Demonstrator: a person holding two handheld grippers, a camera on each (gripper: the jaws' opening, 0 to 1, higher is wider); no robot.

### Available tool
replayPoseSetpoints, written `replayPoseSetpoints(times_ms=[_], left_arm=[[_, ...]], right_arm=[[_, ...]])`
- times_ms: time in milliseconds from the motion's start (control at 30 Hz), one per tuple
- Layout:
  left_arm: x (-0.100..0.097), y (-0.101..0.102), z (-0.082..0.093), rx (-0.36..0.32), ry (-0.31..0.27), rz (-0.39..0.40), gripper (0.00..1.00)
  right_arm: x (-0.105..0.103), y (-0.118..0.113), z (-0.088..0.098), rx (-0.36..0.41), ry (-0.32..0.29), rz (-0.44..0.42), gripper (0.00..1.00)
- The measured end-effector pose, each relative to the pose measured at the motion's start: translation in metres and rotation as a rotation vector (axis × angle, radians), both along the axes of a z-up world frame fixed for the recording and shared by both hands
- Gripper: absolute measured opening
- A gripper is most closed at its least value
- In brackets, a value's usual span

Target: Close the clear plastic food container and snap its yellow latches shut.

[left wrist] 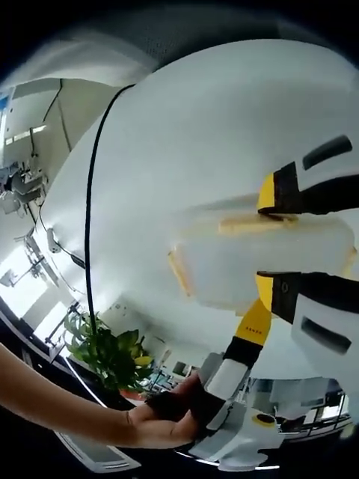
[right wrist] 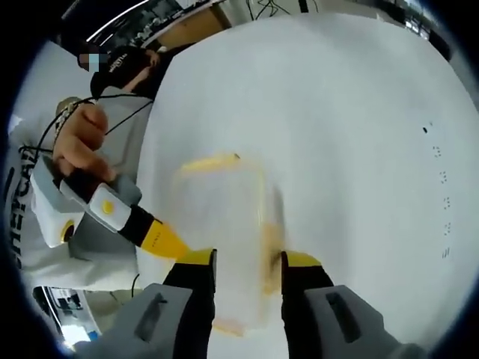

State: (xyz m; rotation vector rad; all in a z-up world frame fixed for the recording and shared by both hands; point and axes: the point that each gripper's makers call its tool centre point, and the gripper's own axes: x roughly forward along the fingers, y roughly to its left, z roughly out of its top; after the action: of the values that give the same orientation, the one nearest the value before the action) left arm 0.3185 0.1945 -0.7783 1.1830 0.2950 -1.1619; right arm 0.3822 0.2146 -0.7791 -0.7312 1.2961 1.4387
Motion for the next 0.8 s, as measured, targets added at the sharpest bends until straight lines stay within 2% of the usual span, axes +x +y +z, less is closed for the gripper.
replayPoseSetpoints(times_ms=[267, 400, 433, 567, 633, 700, 767, 800], left_arm=[[-0.002, -0.001, 0.0, -0.003, -0.002, -0.003, 0.24], [-0.006, 0.002, -0.005, 0.003, 0.021, -0.011, 0.38], [-0.006, 0.003, -0.005, -0.003, 0.028, -0.004, 0.39], [-0.007, 0.019, 0.002, -0.057, 0.141, 0.116, 0.39], [0.001, 0.028, 0.009, -0.075, 0.141, 0.138, 0.42], [0.005, 0.038, 0.012, -0.085, 0.174, 0.171, 0.46], [0.011, 0.043, 0.018, -0.126, 0.217, 0.206, 0.53], [0.016, 0.046, 0.023, -0.144, 0.214, 0.222, 0.56]], right_arm=[[-0.002, 0.001, 0.003, 0.037, -0.063, 0.002, 0.3], [0.003, 0.0, 0.004, 0.042, -0.105, -0.012, 0.34], [0.004, -0.003, 0.004, 0.036, -0.119, -0.012, 0.37], [0.0, -0.009, 0.008, 0.058, -0.145, -0.025, 0.49], [-0.003, -0.013, 0.011, 0.073, -0.168, -0.016, 0.54], [-0.005, -0.016, 0.016, 0.096, -0.186, -0.016, 0.57], [-0.008, -0.022, 0.019, 0.102, -0.202, -0.029, 0.63], [-0.008, -0.024, 0.02, 0.107, -0.217, -0.026, 0.66]])
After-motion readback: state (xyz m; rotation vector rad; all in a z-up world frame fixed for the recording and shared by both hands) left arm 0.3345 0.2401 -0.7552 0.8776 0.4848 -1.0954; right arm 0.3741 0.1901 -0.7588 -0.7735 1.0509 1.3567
